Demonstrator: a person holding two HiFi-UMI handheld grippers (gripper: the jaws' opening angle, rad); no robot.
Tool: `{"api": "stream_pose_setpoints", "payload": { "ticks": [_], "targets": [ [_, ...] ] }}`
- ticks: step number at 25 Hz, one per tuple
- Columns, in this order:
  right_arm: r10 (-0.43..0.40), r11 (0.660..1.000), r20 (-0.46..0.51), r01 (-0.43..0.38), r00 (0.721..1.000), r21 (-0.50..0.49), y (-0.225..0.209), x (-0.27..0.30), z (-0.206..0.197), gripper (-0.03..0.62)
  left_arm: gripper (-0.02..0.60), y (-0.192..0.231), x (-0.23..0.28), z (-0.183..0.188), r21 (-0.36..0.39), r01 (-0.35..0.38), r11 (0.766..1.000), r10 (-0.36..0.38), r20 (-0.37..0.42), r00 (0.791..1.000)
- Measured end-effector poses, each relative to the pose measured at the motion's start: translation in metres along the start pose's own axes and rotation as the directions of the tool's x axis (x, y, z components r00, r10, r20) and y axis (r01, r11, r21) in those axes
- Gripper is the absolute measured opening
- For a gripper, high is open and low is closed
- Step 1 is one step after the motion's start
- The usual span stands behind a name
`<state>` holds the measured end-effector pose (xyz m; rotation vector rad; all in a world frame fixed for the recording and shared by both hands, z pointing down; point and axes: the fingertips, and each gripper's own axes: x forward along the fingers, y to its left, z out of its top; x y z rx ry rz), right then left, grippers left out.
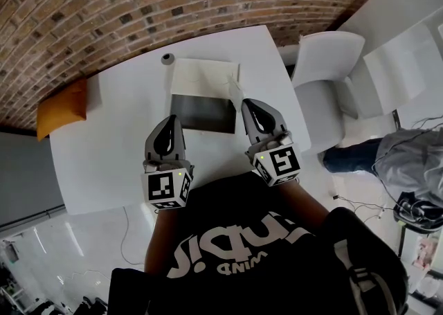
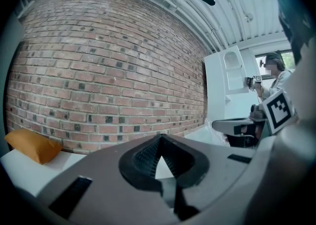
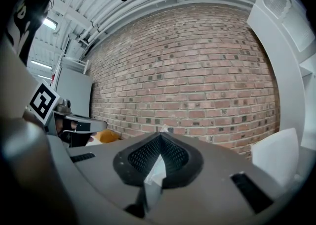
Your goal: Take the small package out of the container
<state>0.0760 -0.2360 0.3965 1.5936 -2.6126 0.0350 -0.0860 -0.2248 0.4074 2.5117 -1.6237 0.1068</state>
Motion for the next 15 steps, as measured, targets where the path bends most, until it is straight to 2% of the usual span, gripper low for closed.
{"api": "stream_pose_setpoints", "payload": {
  "ticks": [15],
  "targets": [
    [0.001, 1.000, -0.003, -0.001, 1.000, 0.007, -0.0014, 0.0034, -0.0028, -0.002, 0.005, 0.0044, 0.0027, 0.0008, -0.011, -0.005, 1.000, 0.005, 0.001, 1.000]
  ]
}}
